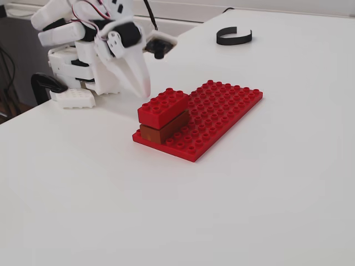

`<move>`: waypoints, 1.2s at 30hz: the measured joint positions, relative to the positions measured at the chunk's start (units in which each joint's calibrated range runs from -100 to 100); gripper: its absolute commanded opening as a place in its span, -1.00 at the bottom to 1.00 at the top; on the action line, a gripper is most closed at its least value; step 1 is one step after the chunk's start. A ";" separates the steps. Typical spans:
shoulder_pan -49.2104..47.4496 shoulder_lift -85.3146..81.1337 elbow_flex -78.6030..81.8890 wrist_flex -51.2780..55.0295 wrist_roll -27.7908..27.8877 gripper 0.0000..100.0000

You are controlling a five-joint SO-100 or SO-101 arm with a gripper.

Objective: Grab the loose lego brick and stack it on top of the fixed one.

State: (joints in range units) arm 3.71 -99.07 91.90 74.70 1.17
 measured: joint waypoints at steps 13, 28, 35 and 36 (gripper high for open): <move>-0.22 0.08 0.72 -0.17 -0.10 -0.98; 0.07 0.08 0.72 -0.17 -0.05 -0.98; 0.07 0.08 0.72 -0.17 -0.05 -0.98; 0.07 0.08 0.72 -0.17 -0.05 -0.98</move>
State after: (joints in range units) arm 3.78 -98.98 92.62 74.53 1.12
